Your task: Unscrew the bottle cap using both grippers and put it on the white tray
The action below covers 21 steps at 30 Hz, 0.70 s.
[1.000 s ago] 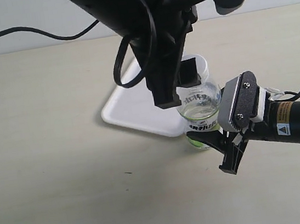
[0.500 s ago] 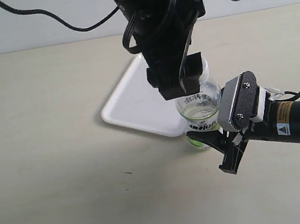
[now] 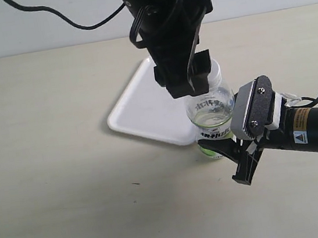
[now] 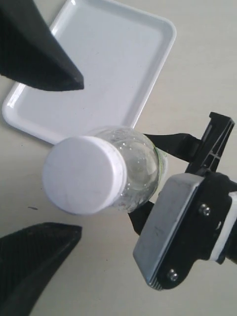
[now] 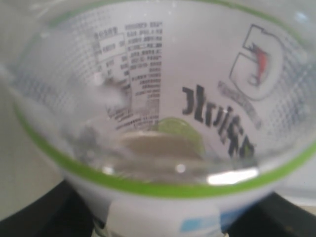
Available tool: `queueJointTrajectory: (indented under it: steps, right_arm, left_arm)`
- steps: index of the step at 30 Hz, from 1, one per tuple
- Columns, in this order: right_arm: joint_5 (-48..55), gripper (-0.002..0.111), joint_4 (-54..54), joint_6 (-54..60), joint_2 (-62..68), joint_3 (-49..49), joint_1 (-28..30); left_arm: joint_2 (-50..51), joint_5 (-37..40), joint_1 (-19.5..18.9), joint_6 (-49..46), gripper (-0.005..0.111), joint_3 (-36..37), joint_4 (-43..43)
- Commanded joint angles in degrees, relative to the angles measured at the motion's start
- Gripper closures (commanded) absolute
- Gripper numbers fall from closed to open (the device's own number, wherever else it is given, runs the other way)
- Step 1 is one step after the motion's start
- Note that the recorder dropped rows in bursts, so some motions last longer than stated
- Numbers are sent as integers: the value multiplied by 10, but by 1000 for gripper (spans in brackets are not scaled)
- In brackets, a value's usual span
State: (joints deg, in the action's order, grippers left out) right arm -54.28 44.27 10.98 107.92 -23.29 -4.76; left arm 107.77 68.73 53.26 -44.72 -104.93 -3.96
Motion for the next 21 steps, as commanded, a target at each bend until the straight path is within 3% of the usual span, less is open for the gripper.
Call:
queueJointTrajectory:
  steps: [1, 21]
  right_arm:
    - [46, 108, -6, 7, 0, 0, 1]
    - [45, 108, -6, 3, 0, 0, 1]
  left_arm:
    - [2, -1, -1, 0, 35, -3, -15]
    - [-2, -1, -1, -15, 35, -3, -9]
